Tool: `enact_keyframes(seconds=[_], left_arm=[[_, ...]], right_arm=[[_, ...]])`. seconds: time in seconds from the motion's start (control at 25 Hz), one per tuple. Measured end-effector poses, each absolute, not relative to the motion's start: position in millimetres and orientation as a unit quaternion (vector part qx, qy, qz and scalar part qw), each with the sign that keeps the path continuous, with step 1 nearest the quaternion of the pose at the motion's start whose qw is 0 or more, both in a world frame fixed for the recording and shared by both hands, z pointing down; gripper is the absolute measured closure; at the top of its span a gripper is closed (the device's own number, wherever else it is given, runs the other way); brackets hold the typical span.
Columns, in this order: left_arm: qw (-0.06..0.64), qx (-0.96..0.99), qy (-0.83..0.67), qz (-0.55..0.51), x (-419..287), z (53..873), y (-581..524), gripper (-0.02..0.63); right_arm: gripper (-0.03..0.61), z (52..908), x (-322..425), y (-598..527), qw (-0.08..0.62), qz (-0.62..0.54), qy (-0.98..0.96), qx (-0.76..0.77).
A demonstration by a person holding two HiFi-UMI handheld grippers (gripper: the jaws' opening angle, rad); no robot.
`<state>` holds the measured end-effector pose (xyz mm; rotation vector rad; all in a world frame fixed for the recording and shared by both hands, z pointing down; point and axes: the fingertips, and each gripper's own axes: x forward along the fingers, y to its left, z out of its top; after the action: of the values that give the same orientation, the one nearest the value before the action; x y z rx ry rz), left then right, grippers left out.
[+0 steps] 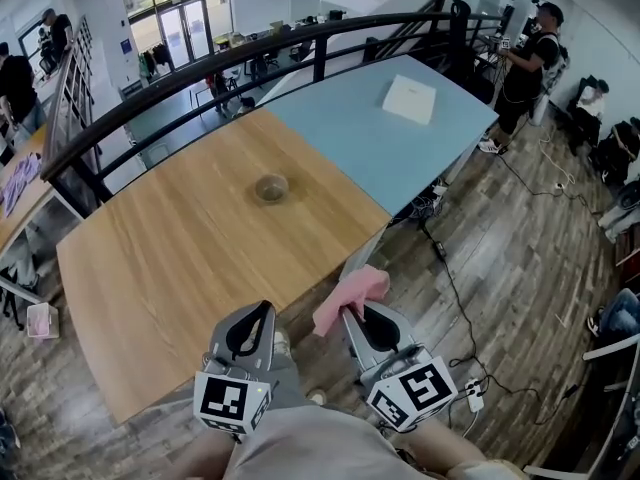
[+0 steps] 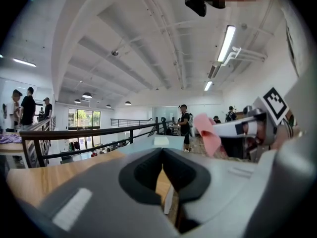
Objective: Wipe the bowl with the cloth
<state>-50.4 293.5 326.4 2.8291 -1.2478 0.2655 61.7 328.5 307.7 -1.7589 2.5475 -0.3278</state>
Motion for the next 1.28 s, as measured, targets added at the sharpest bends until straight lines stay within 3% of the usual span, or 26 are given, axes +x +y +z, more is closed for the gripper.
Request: enact_keyframes(seconds=[1.28], left_arm=[[0.071, 0.902, -0.415, 0.094, -146, 354, -6, 0.611]], right_arm=[[0.541, 317, -33, 10, -0.032, -0.121, 0.833, -0.538]])
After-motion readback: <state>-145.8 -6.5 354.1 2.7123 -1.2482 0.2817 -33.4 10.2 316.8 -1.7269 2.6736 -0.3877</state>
